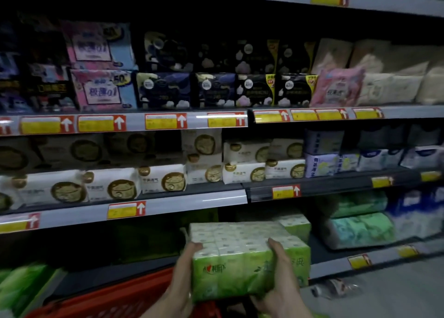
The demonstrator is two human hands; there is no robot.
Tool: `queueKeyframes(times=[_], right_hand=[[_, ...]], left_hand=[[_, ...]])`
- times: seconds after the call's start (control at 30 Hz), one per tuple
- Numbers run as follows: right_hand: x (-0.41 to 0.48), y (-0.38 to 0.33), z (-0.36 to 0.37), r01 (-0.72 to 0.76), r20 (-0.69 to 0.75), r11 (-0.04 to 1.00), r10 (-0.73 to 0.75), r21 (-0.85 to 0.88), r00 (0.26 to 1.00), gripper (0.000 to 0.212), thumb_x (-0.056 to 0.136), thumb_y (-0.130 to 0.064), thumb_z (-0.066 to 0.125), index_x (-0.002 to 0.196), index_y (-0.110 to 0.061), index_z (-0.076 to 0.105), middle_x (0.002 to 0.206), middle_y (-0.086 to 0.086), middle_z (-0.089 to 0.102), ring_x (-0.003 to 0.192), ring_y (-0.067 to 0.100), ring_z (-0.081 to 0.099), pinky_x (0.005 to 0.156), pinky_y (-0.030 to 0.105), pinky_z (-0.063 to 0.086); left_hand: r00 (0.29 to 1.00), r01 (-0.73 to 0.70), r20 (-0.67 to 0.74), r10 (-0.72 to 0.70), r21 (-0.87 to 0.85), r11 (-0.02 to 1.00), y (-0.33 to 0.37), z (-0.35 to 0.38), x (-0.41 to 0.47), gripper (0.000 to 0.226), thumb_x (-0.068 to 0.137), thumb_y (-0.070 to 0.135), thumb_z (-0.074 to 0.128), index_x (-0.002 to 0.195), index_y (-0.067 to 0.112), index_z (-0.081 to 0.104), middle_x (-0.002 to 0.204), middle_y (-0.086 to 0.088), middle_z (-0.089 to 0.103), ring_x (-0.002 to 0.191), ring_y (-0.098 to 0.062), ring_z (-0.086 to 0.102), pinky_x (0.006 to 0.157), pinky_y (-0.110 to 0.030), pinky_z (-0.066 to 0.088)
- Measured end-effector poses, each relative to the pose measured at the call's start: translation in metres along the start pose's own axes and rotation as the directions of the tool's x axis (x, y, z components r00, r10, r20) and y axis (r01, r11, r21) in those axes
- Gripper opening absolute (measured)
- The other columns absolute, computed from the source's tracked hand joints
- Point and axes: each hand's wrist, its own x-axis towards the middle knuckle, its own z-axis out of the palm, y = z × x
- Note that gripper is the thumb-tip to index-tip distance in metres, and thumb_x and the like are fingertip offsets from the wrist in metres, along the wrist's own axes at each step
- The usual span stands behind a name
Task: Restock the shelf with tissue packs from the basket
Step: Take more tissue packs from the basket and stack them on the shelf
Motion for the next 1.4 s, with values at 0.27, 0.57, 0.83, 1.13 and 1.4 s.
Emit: queueKeyframes(times=[0.27,0.57,0.83,1.13,1.4], right_hand=[[0.046,-0.053,0.026,0.33,-0.598,0.936,-0.197,0.121,0.777,0.074,0.061,-0.035,0.086,0.123,-0.013,0.051,0.134,0.011,0.059,0.11,0.032,0.065,0.08,0.047,0.055],[0.109,-0.079,0.01,0.441,-0.664,0.887,-0.249,0.136,0.706,0.081,0.067,-0.041,0.083,0.135,-0.01,0.052,0.126,0.009,0.06,0.104,0.028,0.065,0.079,0.04,0.054],[0.17,-0.083,0.004,0.313,-0.448,0.938,-0.219,0.147,0.867,0.123,0.061,-0.068,0.081,0.162,-0.032,0.021,0.151,0.006,0.051,0.124,0.035,0.061,0.097,0.066,0.053],[0.255,-0.085,-0.044,0.079,-0.259,0.996,-0.089,-0.049,0.962,0.158,0.025,-0.103,0.071,0.163,-0.038,0.028,0.146,0.005,0.063,0.117,0.035,0.07,0.096,0.066,0.054],[0.223,-0.081,-0.023,0.199,-0.184,0.973,-0.218,-0.116,0.958,0.08,0.088,-0.087,0.045,0.147,-0.032,0.051,0.14,0.001,0.053,0.125,0.024,0.056,0.105,0.04,0.052]], left_hand=[[0.941,0.315,0.015,-0.337,0.323,0.893,-0.011,0.059,0.051,0.05,0.08,0.05,0.061,0.112,0.014,0.075,0.114,-0.02,0.075,0.109,-0.041,0.069,0.095,-0.055,0.055],[0.885,0.458,-0.066,-0.461,0.305,0.835,-0.042,0.094,0.133,0.05,0.078,0.038,0.055,0.119,0.013,0.068,0.115,-0.018,0.071,0.103,-0.037,0.064,0.081,-0.049,0.045],[0.933,0.361,-0.106,-0.345,0.301,0.883,-0.042,0.1,0.18,0.063,0.072,0.034,0.055,0.131,0.015,0.064,0.122,-0.022,0.071,0.111,-0.045,0.066,0.103,-0.073,0.037],[0.945,0.309,-0.142,-0.294,0.096,0.946,-0.066,0.098,0.211,0.025,0.086,0.023,0.054,0.104,0.009,0.066,0.094,-0.019,0.072,0.086,-0.038,0.068,0.092,-0.056,0.053],[0.955,0.269,-0.118,-0.271,-0.038,0.962,-0.083,0.087,0.23,0.028,0.102,0.03,0.062,0.127,0.019,0.059,0.116,-0.008,0.062,0.097,-0.03,0.065,0.07,-0.043,0.053]])
